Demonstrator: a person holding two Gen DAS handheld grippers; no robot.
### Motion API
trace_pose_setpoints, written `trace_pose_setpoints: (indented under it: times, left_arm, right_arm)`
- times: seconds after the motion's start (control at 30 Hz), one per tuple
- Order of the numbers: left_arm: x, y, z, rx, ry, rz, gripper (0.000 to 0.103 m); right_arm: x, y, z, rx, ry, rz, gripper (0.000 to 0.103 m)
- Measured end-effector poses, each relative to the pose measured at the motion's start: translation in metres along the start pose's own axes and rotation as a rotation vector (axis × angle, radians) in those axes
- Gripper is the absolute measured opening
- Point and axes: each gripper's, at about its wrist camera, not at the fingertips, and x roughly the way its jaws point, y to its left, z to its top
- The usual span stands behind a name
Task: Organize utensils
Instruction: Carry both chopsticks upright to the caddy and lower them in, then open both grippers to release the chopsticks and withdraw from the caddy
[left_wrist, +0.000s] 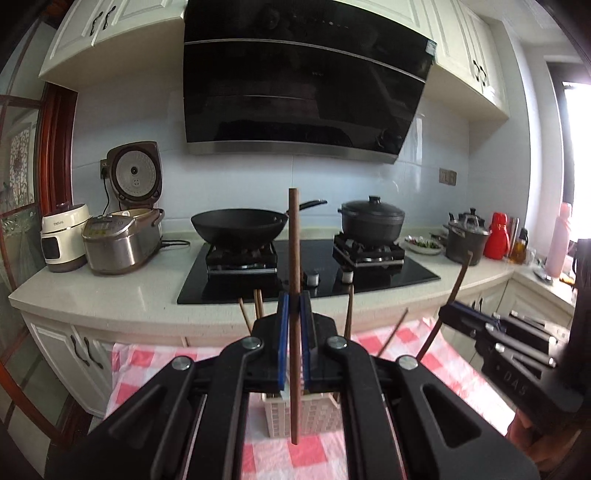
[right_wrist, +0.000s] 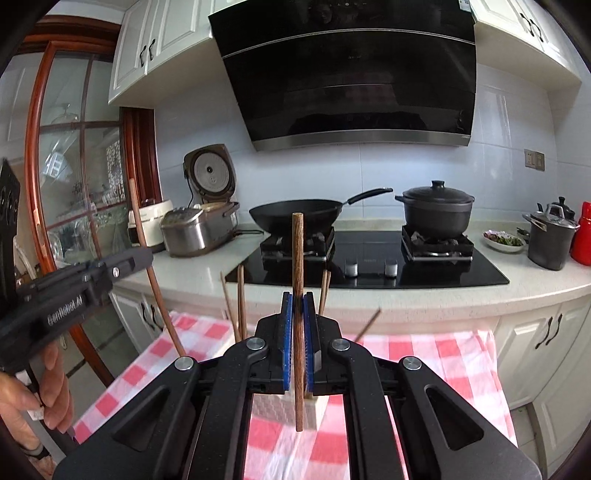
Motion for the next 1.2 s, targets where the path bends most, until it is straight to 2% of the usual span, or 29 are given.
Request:
trace_pose_setpoints:
  times: [0.2, 0.37, 0.53, 0.8, 0.93, 1.0, 1.03, 1.07, 1.1, 1.13, 1.17, 1.2]
  left_arm:
    - [0.025, 0.001, 0.050, 0.013, -0.059, 0.034, 0.006]
    - [0.053, -0.002, 0.061, 0.001, -0.059, 0.038, 0.006]
    - [0.086, 0.000, 0.033, -0.003, 0.015, 0.038, 0.006]
    - [0.138, 0.018, -0.042, -0.084, 0.210, 0.005, 0.006]
    - [0.147, 0.023, -0.065, -0.076, 0.237, 0.029, 0.006]
    - [0.146, 0.028, -0.070, -0.081, 0.241, 0.039, 0.007]
    - [0.146, 0.030, -0.072, -0.085, 0.244, 0.043, 0.009]
    - [0.144, 0.032, -0.072, -0.086, 0.246, 0.049, 0.020]
    - [0.140, 0.036, -0.073, -0.089, 0.241, 0.058, 0.028]
    - [0.135, 0.039, -0.073, -0.093, 0.229, 0.065, 0.045]
    - [0.127, 0.043, -0.073, -0.099, 0.208, 0.075, 0.055]
    - [0.120, 0.045, -0.072, -0.099, 0.192, 0.087, 0.058]
  right_arm:
    - [0.027, -0.004, 0.026, 0.000, -0.015, -0.006, 0.006]
    - [0.052, -0.007, 0.029, 0.019, -0.001, 0.011, 0.006]
    - [0.073, -0.004, 0.015, 0.005, 0.056, 0.035, 0.006]
    - [0.108, -0.008, -0.018, 0.040, 0.186, 0.053, 0.007]
    - [0.124, -0.014, -0.034, 0.066, 0.234, 0.048, 0.007]
    - [0.126, -0.018, -0.037, 0.082, 0.248, 0.051, 0.012]
    - [0.126, -0.019, -0.039, 0.089, 0.252, 0.048, 0.015]
    - [0.124, -0.020, -0.039, 0.093, 0.252, 0.044, 0.023]
    - [0.120, -0.020, -0.039, 0.097, 0.245, 0.045, 0.039]
    - [0.115, -0.020, -0.038, 0.100, 0.230, 0.048, 0.049]
    - [0.107, -0.020, -0.036, 0.099, 0.206, 0.051, 0.058]
    - [0.100, -0.019, -0.034, 0.089, 0.185, 0.047, 0.058]
